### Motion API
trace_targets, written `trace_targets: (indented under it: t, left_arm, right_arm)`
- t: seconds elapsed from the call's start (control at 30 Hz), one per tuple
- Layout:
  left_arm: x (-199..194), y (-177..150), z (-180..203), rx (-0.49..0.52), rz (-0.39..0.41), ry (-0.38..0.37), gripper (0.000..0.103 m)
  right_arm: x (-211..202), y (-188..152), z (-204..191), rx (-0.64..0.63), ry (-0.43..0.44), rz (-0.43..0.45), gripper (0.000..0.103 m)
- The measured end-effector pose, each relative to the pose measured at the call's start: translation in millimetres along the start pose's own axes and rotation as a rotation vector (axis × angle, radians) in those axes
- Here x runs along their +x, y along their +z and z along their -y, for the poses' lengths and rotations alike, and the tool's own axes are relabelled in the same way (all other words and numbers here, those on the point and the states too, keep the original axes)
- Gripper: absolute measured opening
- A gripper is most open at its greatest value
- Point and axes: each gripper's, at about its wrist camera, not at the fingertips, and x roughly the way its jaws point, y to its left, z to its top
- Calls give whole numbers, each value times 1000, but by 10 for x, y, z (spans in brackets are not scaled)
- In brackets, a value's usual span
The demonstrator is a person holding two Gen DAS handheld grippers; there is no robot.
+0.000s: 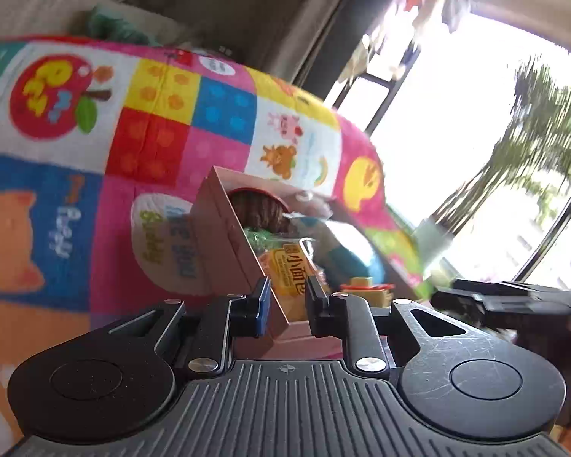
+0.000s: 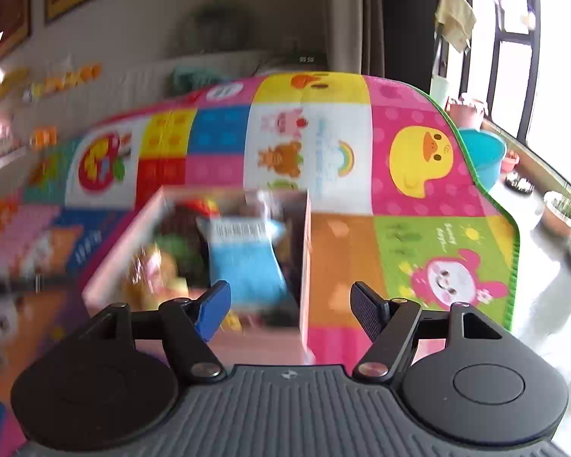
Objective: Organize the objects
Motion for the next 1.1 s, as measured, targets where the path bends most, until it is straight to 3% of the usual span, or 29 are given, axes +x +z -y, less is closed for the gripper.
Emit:
trace_targets:
  t: [0.1,0.17,0.3,0.43,0.57,0.77,0.9,1.03,1.1]
  left_arm:
    - [198,84,154,82,-81,133,22]
    - [291,97,179,99,-114,199,29]
    - [336,83,148,86,-127,254,43]
    - [338,79,143,88,-117,291,58]
    - [349,71,117,59,-114,296,59]
    - [387,56,101,54,-124,281,59]
    - [407,30,79,62,-119,265,61]
    - [400,29,24,76,-121,284,77]
    - [366,46,-32,77,-118,309,78]
  right_arm:
    - [74,-276,-45,-54,19,-8,70]
    - [151,-375,-79,-66,25,2,69]
    - [227,-430,-147,-61,33,34,68]
    - [26,-344,-174,-16,114,104,66]
    - [130,-151,-318,9,162,80,53]
    - [473,58,-545,-33,73,56,51]
    - [283,-44,-457,-41,56,84,52]
    - [124,-319,-283,-32,-14,79,52]
    - [177,-428,-226,-6,-8,31,52]
